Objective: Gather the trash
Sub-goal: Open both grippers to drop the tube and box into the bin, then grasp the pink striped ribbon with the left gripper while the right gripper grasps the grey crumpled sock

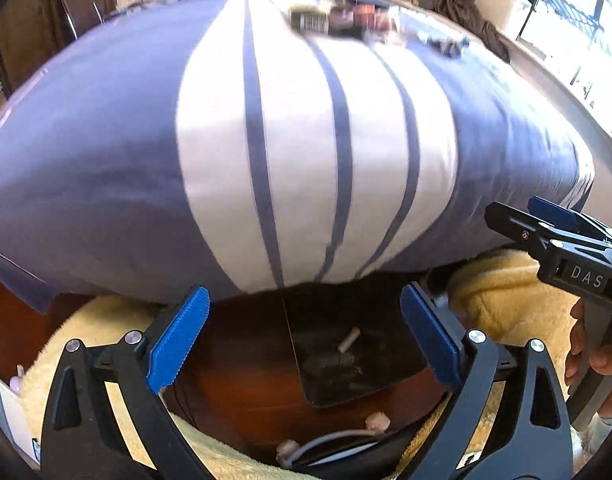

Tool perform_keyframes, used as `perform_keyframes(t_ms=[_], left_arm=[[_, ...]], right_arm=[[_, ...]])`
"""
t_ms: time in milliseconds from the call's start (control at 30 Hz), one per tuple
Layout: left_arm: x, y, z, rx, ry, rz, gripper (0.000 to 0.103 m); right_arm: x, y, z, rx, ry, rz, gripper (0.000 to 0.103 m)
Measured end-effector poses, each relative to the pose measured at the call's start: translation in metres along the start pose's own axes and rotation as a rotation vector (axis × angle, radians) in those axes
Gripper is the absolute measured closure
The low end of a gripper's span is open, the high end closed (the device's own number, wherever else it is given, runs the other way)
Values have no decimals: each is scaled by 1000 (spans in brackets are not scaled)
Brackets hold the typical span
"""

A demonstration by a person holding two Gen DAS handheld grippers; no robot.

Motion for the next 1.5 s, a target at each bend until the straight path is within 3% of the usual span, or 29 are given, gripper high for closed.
perform_keyframes(t_ms=[267, 500, 600, 1200, 1500], left_arm=[[-31, -21, -11, -49, -16, 84, 11], [-56, -23, -10, -66, -2, 118, 11], [-69, -20, -8, -72, 2, 127, 11], [-149, 11, -17, -110, -7, 163, 11], [-185, 29, 2, -69, 8, 171, 12]], right_arm=[[-34, -36, 12, 23, -9, 118, 9], [-58, -43, 24, 49, -15, 159, 9], [-70, -43, 32, 56, 4, 178, 4], [-135, -29, 79, 203, -39, 204, 4], [-157, 18, 92, 149, 14, 152, 4]])
Point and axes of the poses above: each gripper's, at about its wrist camera, not at the fingertips, and y roughly the way its jaws point, z to its right, x to its underside, the point moved 10 cm from there along y, roughly the way its jaws point, and after that the axes turned 15 degrees about -x, right-handed, at the moved point
